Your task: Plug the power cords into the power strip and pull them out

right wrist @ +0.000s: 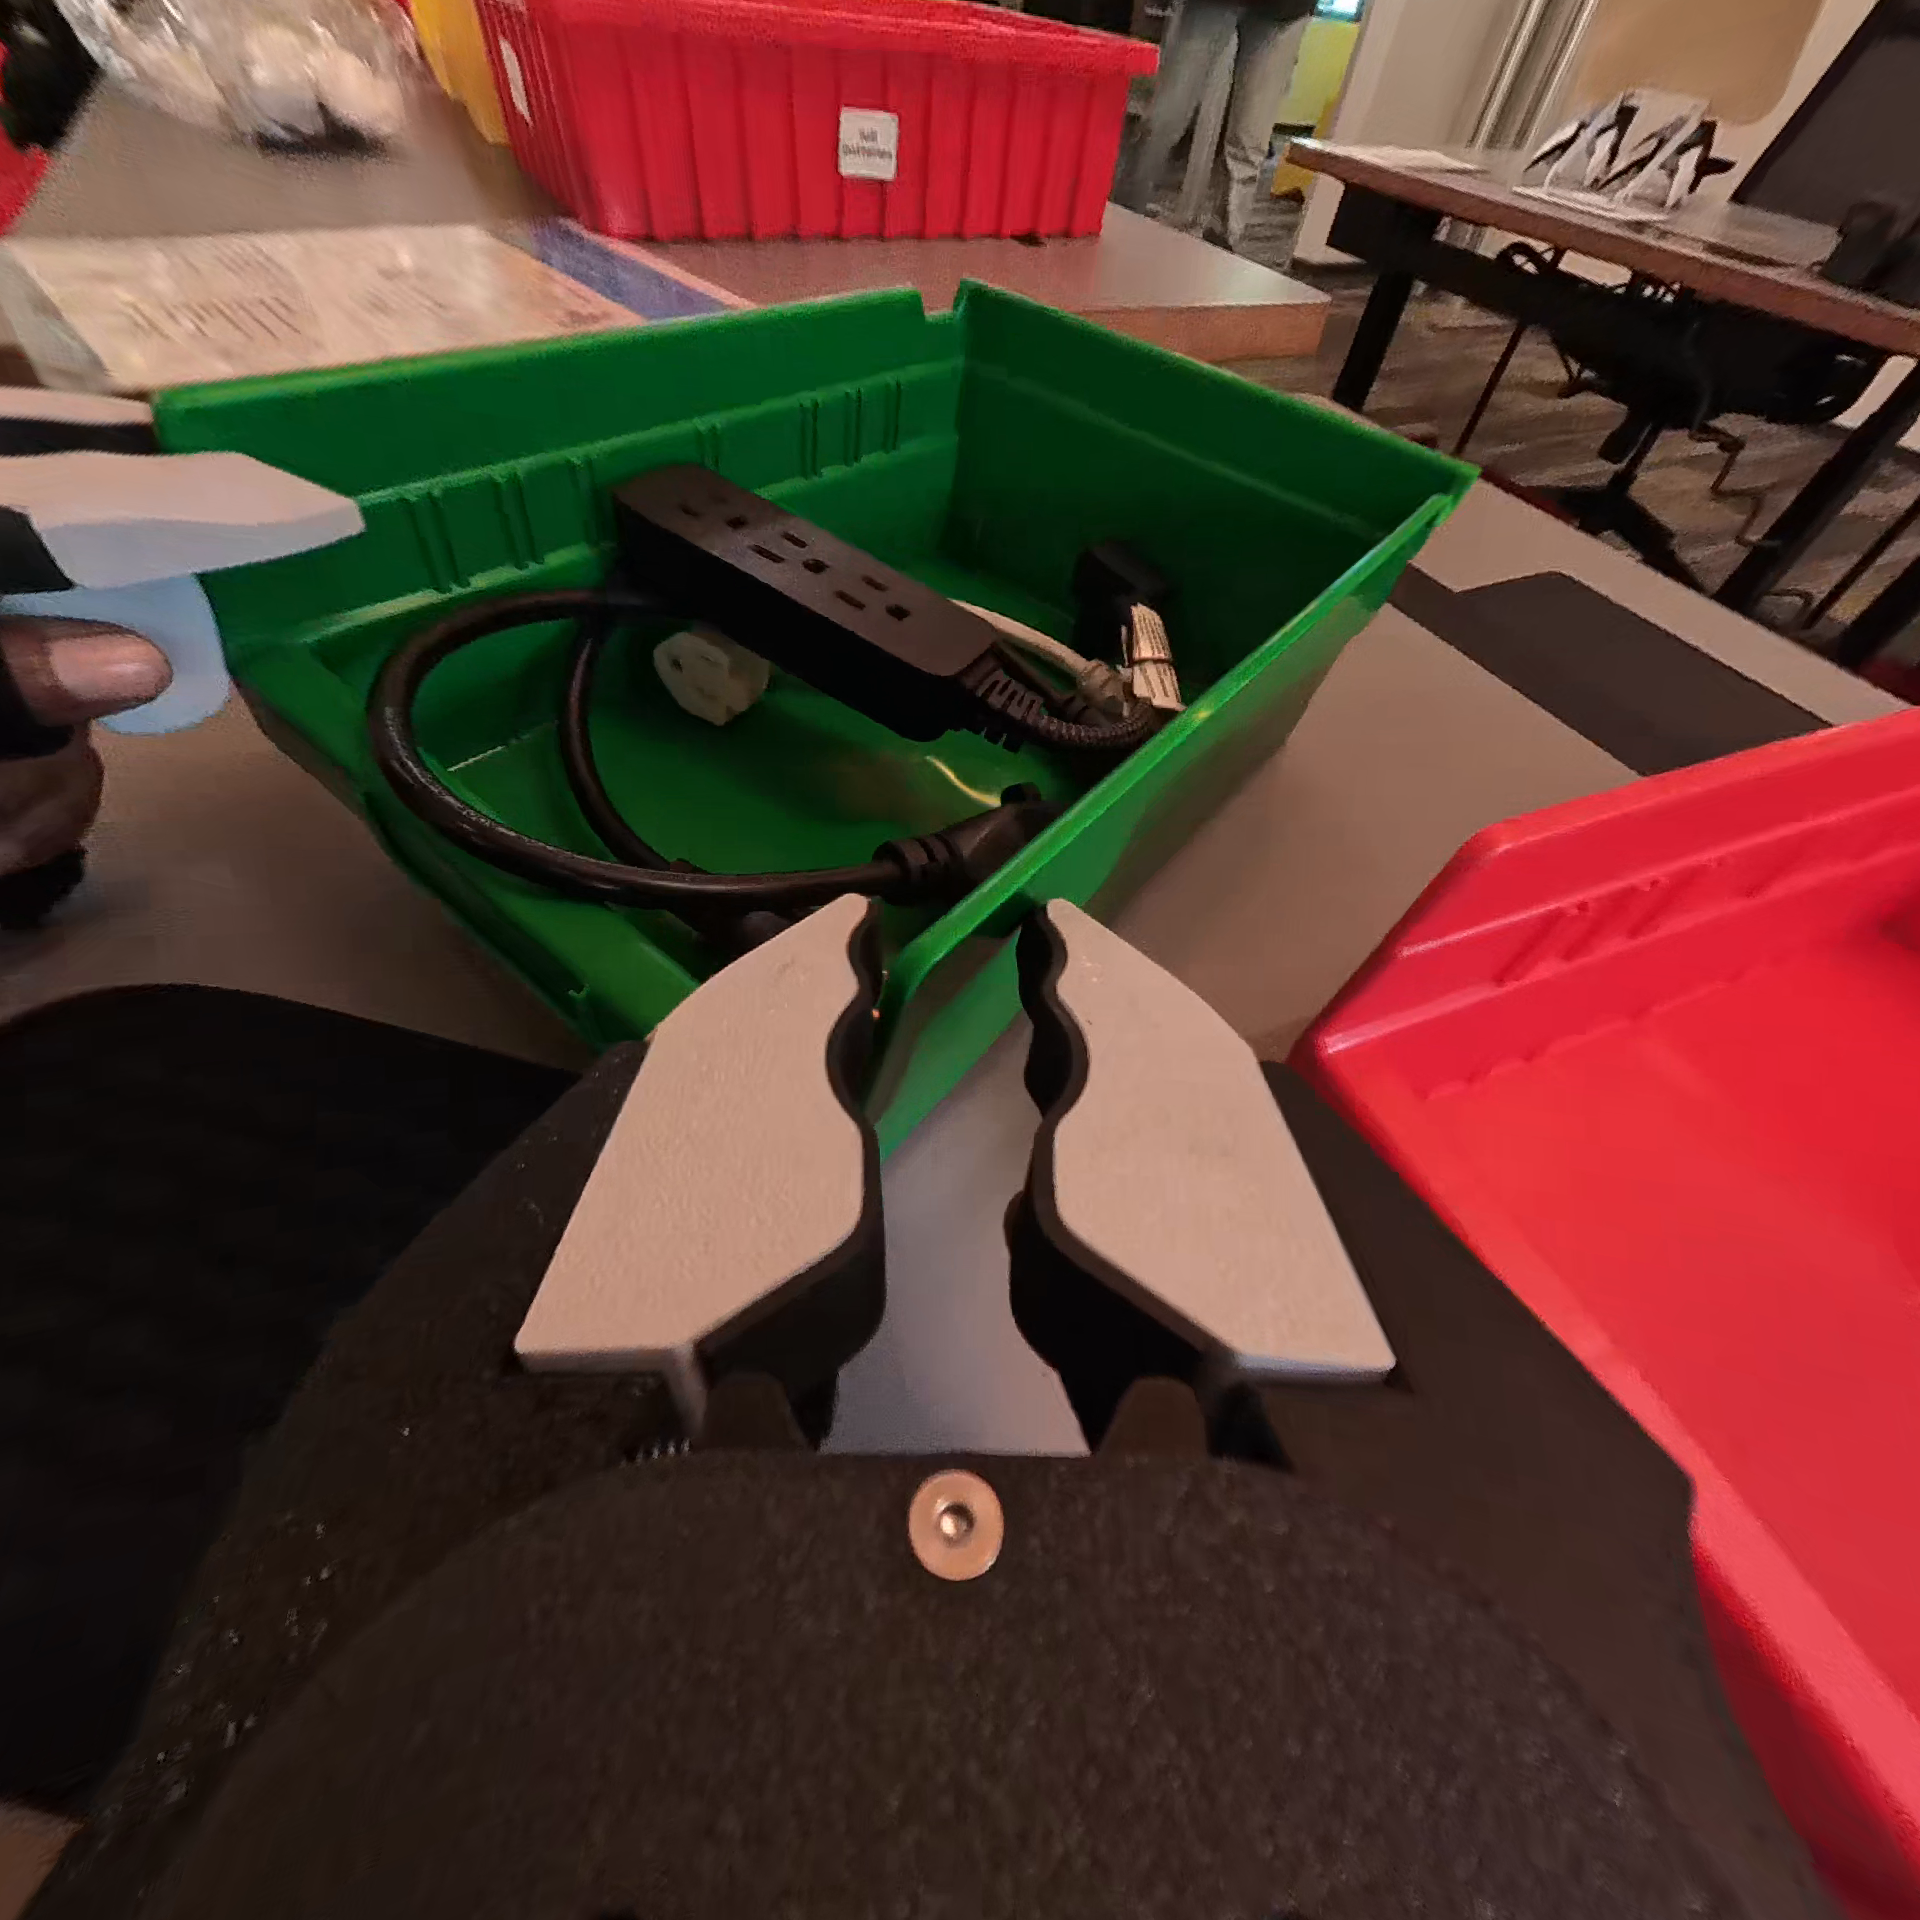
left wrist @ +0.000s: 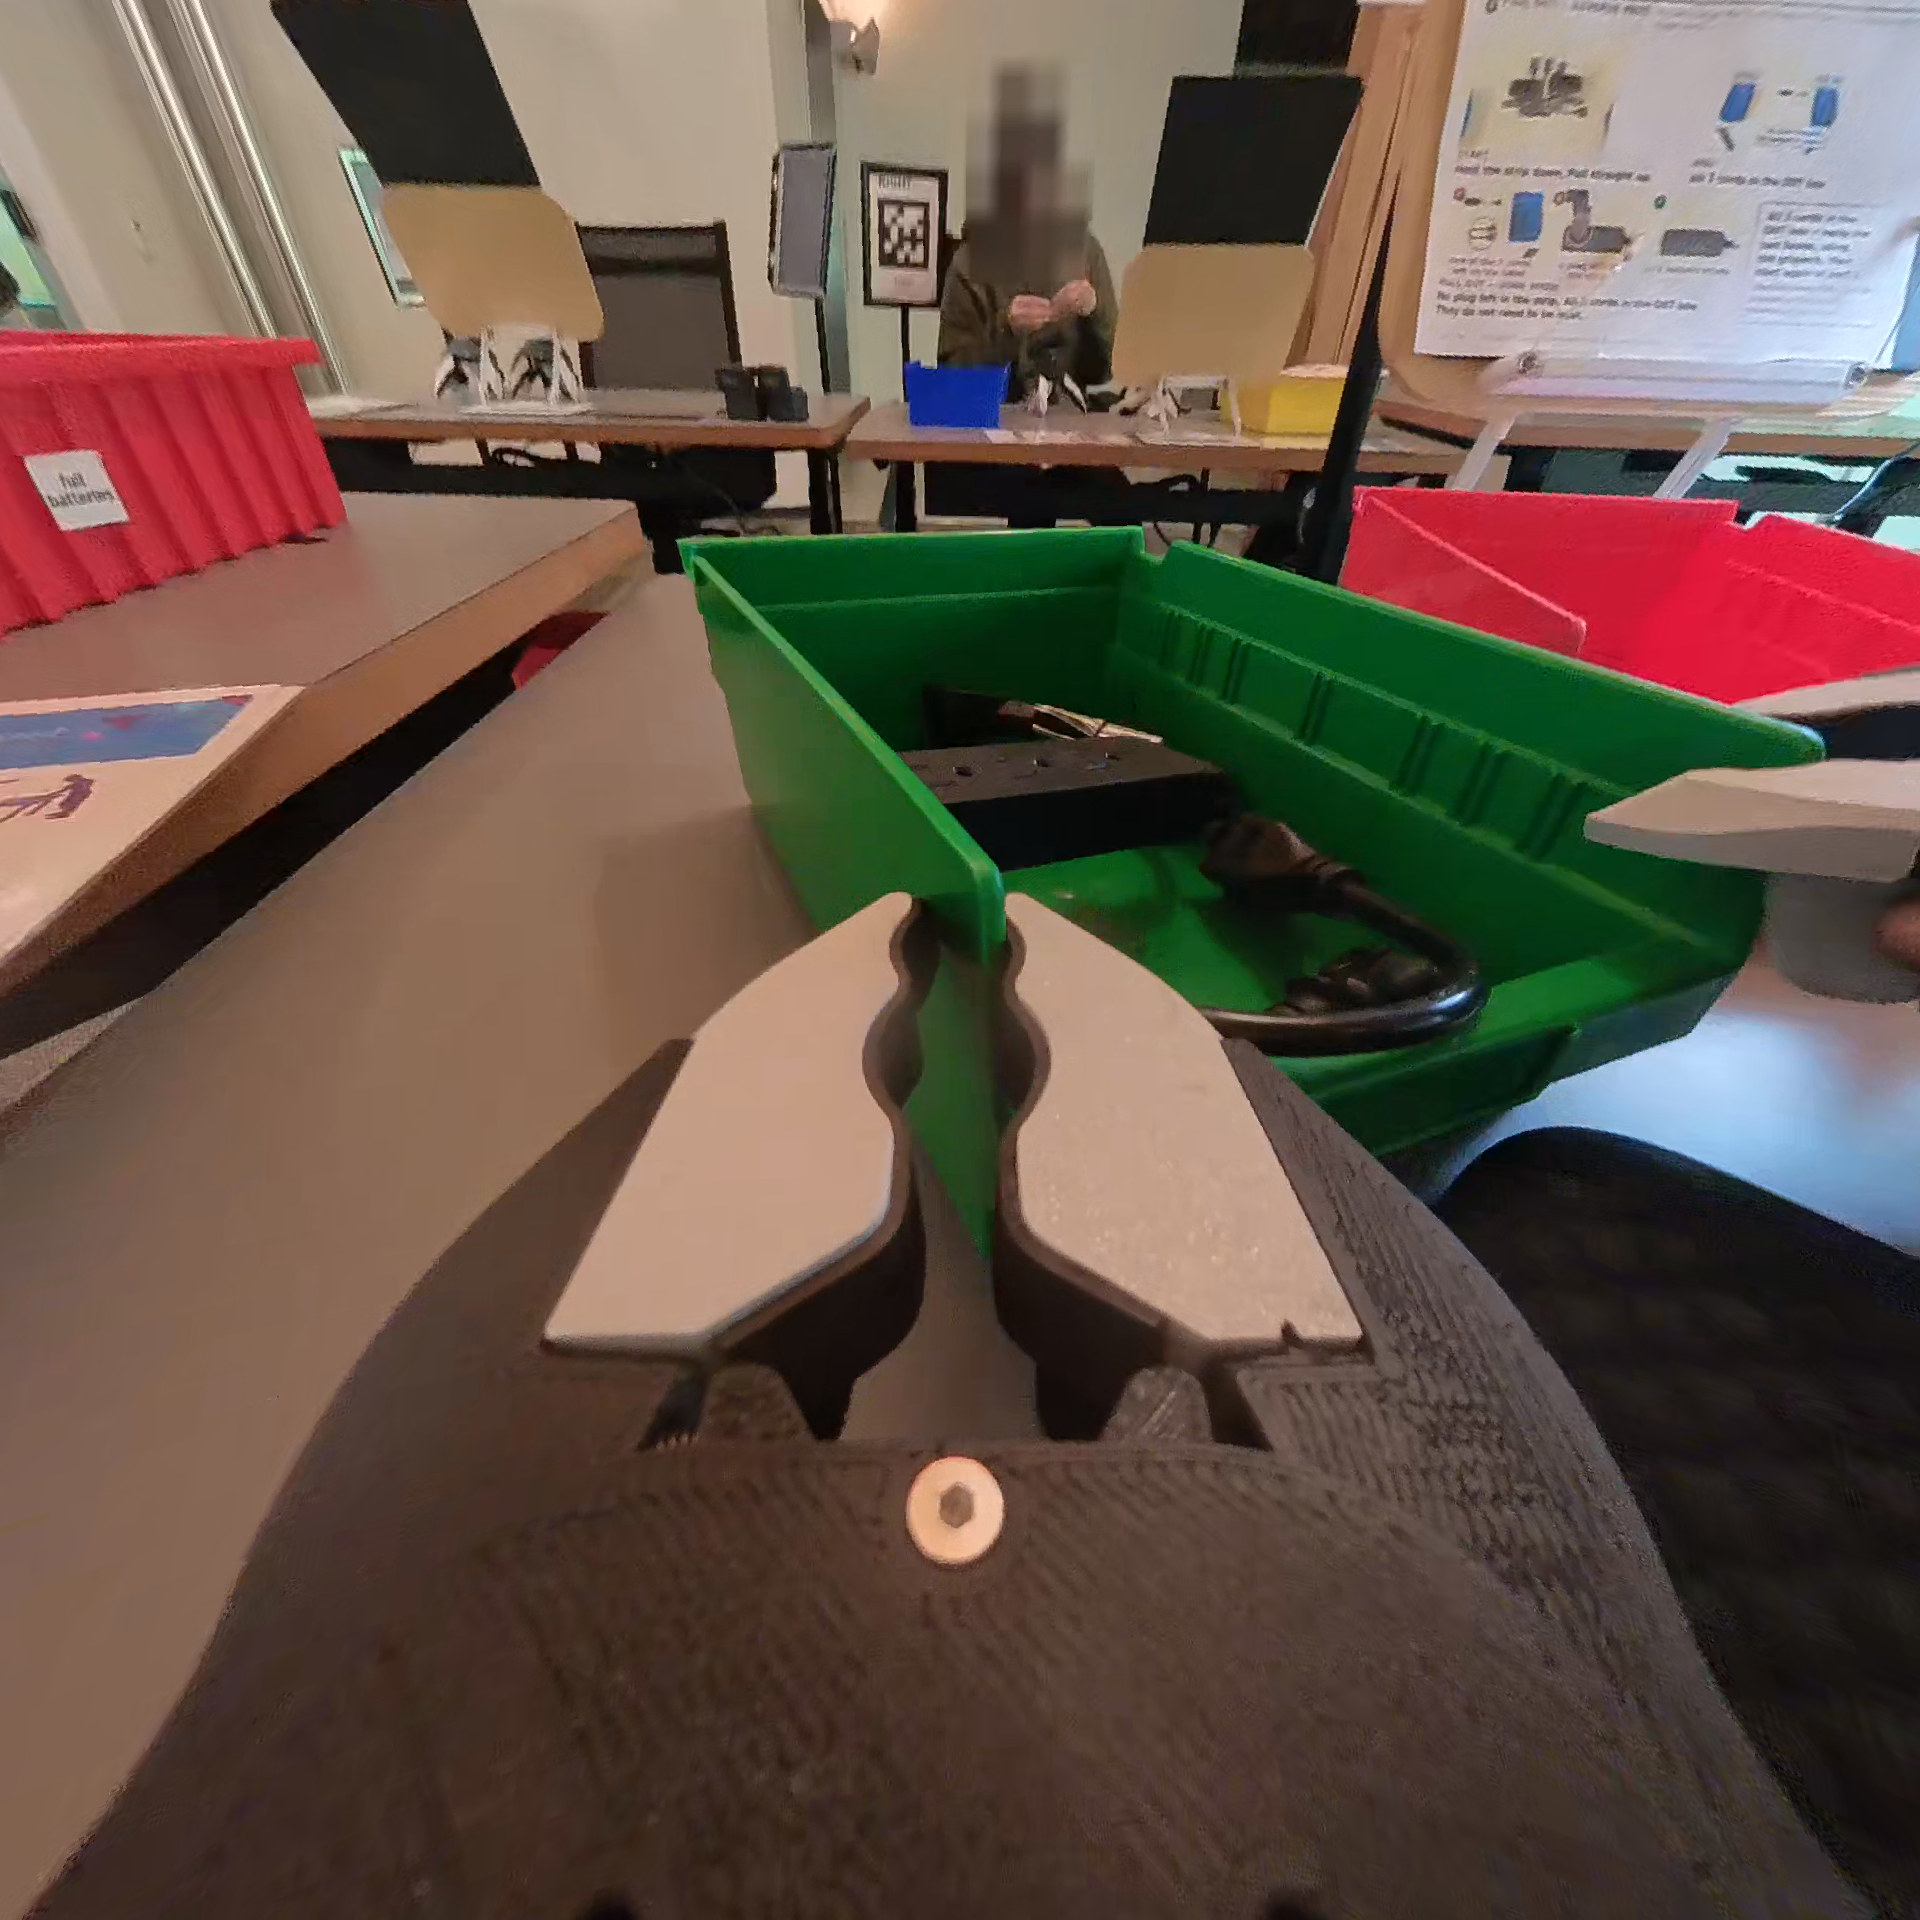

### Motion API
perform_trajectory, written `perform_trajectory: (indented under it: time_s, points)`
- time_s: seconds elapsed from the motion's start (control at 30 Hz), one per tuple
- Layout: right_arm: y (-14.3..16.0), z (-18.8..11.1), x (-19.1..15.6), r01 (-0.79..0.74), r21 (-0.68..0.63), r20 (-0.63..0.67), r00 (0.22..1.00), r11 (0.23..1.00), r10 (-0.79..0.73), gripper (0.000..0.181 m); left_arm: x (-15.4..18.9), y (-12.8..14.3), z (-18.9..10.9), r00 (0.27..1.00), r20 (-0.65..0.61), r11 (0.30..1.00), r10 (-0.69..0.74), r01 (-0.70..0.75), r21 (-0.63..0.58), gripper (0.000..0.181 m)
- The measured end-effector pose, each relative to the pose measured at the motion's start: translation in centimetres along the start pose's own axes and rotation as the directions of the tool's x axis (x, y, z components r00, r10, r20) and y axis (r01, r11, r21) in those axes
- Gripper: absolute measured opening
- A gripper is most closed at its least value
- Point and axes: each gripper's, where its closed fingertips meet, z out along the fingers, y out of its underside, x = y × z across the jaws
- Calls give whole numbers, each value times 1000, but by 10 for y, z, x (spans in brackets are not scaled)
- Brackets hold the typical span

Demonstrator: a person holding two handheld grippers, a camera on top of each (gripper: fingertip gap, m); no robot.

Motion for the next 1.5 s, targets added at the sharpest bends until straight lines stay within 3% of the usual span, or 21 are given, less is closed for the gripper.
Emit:
perform_trajectory:
  time_s: [0.17,0.23,0.33,0.4,0.5,0.6,0.77,0.93,1.0,1.13,1.3,1.5]
  points:
    - [3,-2,10,-7,-51,65,998,999,10,36,2,11,19,997,-73,995,17,-24,-92,14]
    - [-3,-18,17,5,-56,72,997,998,-1,49,1,-3,16,995,-99,999,6,-11,-53,23]
    - [-3,-45,35,42,-95,78,996,995,-34,55,-2,-24,5,988,-104,992,114,-119,-51,32]
    - [6,-59,51,79,-162,77,995,984,-68,57,12,-34,-2,966,-167,974,197,-211,-75,34]
    - [30,-71,77,173,-322,78,985,931,-156,64,49,-25,-8,902,-360,921,238,-327,-210,41]
    - [53,-69,97,252,-479,101,967,841,-233,72,85,0,-3,804,-528,824,275,-480,-302,45]
    - [90,-51,111,316,-665,156,945,677,-288,74,94,46,22,655,-649,545,387,-730,-413,50]
    - [102,-48,128,237,-685,103,968,689,-230,56,96,62,49,565,-695,399,444,-819,-412,58]
    - [101,-55,129,225,-657,97,972,720,-215,47,102,64,52,527,-722,375,448,-844,-383,54]
    - [104,-75,134,286,-624,81,949,728,-304,47,107,64,59,486,-744,348,460,-869,-352,48]
    - [116,-110,137,277,-616,44,947,738,-319,35,107,62,71,491,-738,361,463,-865,-350,52]
    - [137,-167,170,186,-654,-82,946,734,-312,37,108,61,85,483,-737,376,472,-867,-328,50]
